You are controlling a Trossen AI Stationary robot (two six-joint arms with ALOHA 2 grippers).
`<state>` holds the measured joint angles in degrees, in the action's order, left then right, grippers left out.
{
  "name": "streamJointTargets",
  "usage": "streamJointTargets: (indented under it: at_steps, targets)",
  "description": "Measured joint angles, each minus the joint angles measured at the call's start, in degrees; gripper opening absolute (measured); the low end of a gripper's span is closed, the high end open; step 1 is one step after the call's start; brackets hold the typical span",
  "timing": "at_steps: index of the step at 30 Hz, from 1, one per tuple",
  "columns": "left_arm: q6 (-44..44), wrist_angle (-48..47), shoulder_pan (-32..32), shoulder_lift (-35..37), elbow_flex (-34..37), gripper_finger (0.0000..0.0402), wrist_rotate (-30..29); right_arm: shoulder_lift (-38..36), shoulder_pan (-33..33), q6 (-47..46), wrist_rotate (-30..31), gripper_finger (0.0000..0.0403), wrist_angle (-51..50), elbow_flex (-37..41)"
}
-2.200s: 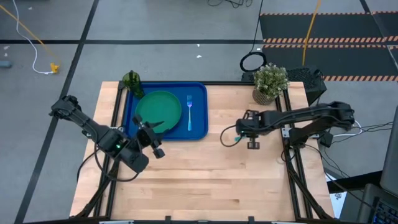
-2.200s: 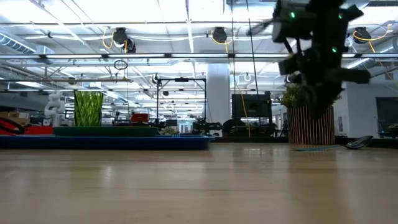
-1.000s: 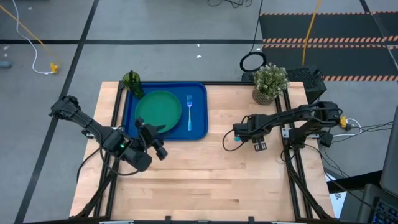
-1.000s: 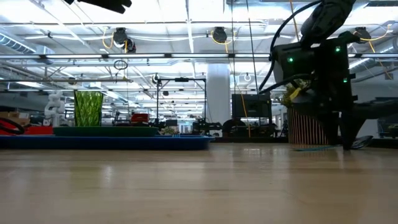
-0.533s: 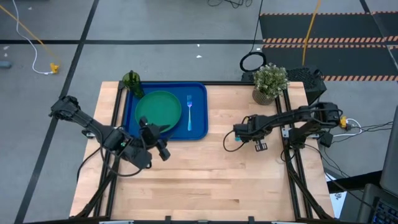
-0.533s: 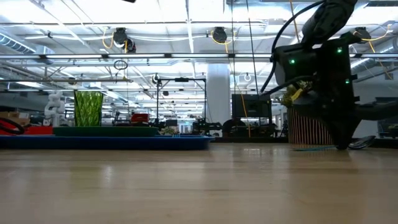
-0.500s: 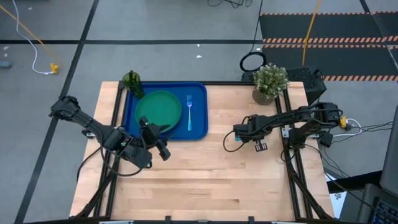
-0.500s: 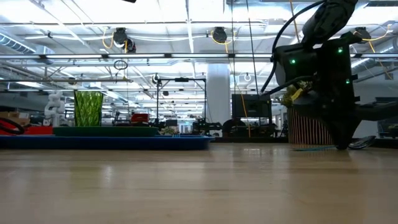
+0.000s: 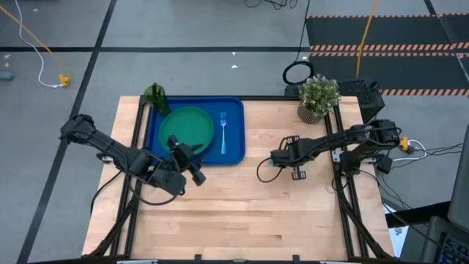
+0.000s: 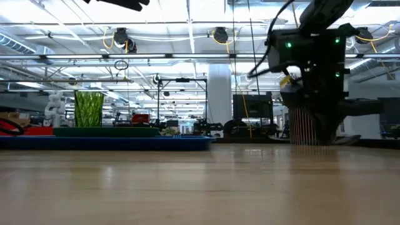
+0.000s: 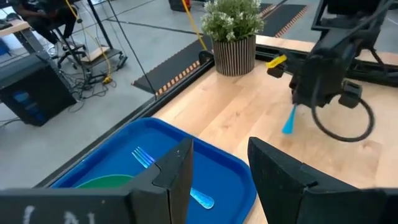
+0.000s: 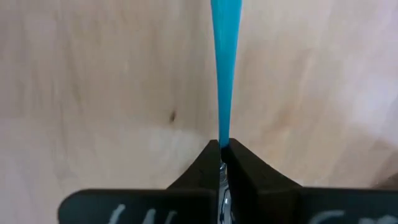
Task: Pick and place plate/cup/fork/spoon on tray
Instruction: Put the blue spoon on the blue serving tray to the right of the blue fork
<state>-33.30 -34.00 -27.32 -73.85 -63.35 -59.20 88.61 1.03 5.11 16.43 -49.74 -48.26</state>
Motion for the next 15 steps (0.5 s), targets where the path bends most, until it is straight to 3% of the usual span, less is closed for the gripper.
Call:
streamJointTargets:
  at_steps: [15]
  targets:
    - [-1.5,1.3,4.9,-2.7,0.0,0.0157,0.0,-0.1,11.9,-15.0,13.8,0.0002,5.6,-3.0]
